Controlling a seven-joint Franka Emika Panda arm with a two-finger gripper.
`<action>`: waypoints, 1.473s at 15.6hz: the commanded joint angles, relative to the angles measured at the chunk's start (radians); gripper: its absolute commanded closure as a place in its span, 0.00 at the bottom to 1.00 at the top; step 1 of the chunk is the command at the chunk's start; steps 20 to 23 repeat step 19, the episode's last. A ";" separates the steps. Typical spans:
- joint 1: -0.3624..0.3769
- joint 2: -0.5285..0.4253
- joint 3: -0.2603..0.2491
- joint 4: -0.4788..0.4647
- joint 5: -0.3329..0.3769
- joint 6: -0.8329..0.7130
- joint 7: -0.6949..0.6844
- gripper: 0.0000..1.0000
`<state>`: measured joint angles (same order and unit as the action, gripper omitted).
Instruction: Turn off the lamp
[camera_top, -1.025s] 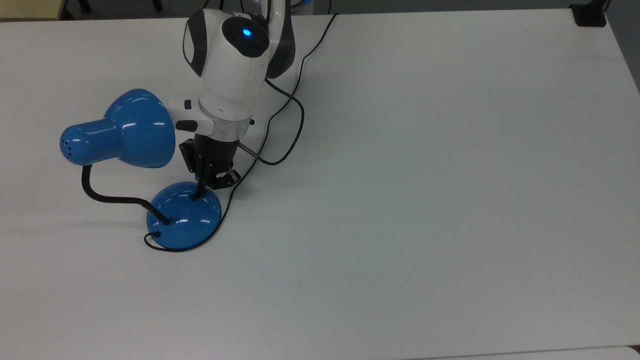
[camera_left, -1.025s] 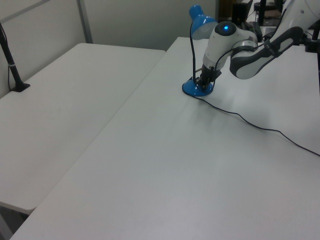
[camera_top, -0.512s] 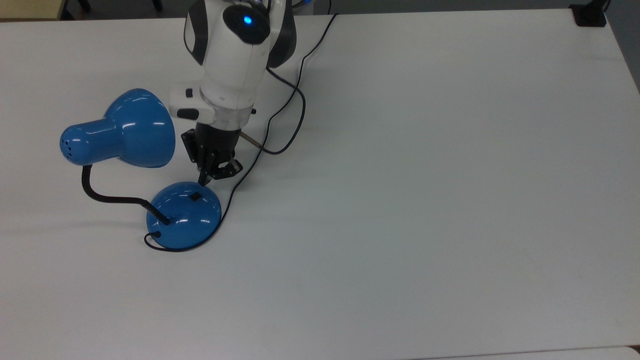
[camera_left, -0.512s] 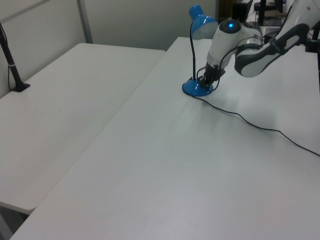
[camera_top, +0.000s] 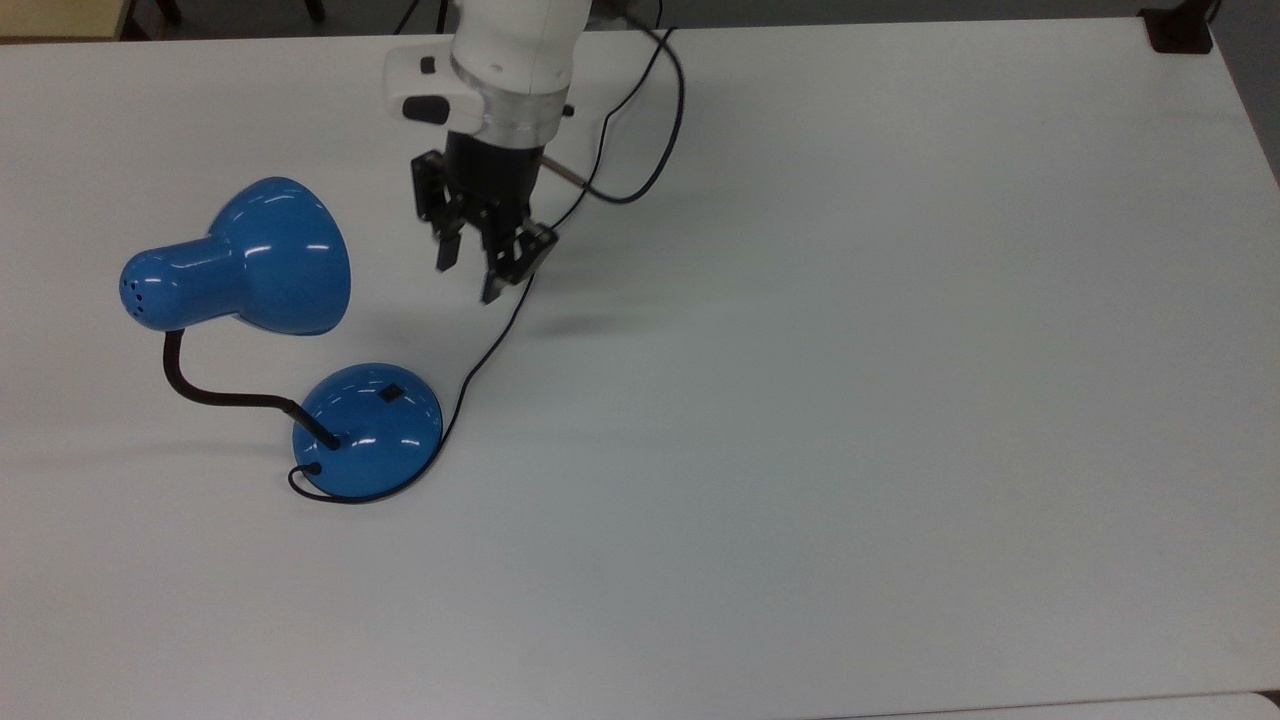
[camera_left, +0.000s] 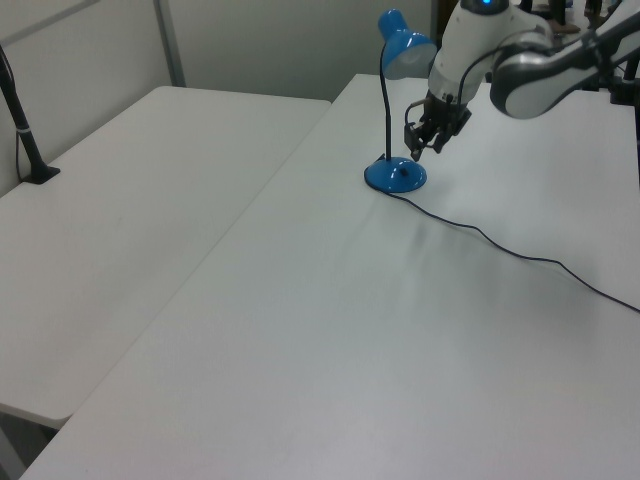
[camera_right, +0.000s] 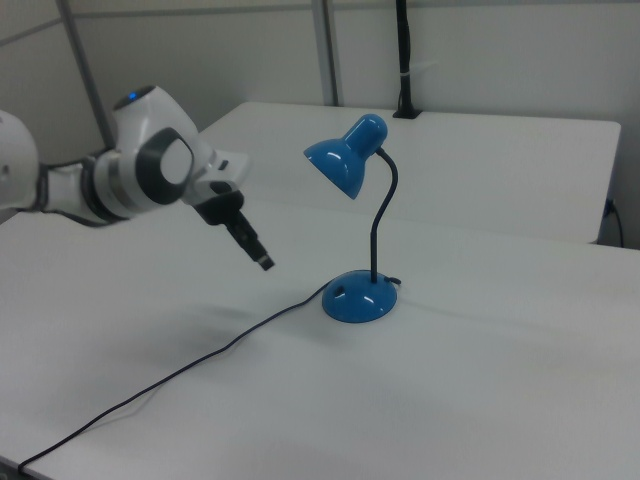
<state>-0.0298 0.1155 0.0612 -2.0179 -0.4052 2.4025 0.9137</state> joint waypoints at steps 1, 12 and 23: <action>0.036 -0.091 0.022 0.080 0.237 -0.312 -0.233 0.00; 0.013 -0.088 -0.147 0.367 0.410 -0.819 -0.987 0.00; 0.007 -0.085 -0.170 0.387 0.421 -0.813 -0.973 0.00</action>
